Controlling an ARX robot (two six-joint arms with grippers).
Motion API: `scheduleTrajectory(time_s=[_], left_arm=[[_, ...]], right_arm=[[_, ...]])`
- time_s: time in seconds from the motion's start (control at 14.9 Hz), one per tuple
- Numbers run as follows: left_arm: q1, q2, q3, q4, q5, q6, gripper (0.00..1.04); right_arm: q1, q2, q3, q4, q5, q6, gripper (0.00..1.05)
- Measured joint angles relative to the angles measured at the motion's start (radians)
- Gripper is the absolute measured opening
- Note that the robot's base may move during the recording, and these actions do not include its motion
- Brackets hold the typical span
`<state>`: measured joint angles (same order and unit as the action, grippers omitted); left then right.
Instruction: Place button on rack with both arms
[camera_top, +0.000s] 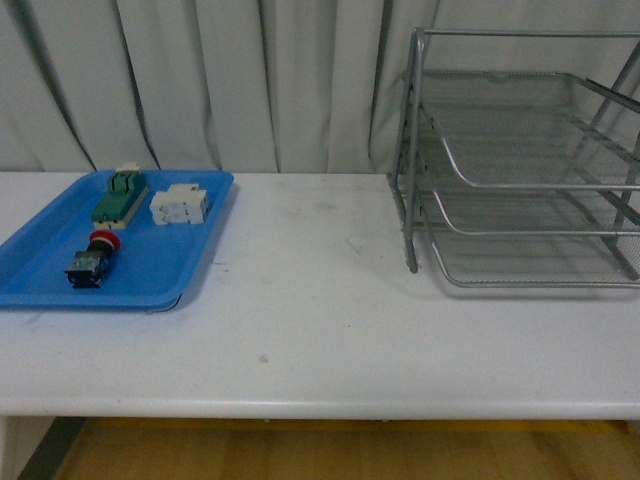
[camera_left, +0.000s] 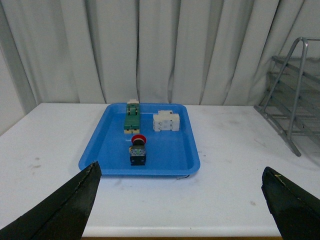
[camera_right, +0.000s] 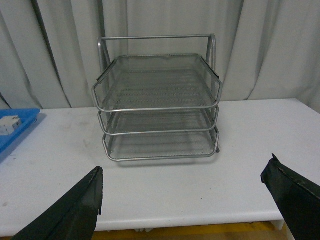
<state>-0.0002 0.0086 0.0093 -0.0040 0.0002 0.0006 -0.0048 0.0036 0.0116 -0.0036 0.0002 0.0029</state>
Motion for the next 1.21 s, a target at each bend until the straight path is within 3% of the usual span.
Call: scheduleTrajectory(time_s=[0.34,0.4,0.54,0.67,0.94,1.21], left_arm=[[0.000,0.000,0.000,0.000,0.000,0.000,0.98],[0.000,0.000,0.000,0.000,0.000,0.000,0.98],[0.000,0.000,0.000,0.000,0.000,0.000,0.98],[0.000,0.000,0.000,0.000,-0.001,0.000,0.98],[0.000,0.000,0.000,0.000,0.000,0.000,0.98],[0.000,0.000,0.000,0.000,0.000,0.000,0.98]], right_arm=[[0.000,0.002,0.001,-0.010,-0.005,0.009,0.98],[-0.026,0.070,0.035,-0.106,-0.076,0.118,0.98],[-0.080,0.330,0.023,0.132,-0.141,0.434,0.98],[-0.125,0.790,0.013,0.645,-0.167,0.772,0.98],[-0.147,1.475,0.169,1.251,-0.229,1.051,0.98],[-0.143,1.931,0.373,1.283,-0.229,1.168,0.98]])
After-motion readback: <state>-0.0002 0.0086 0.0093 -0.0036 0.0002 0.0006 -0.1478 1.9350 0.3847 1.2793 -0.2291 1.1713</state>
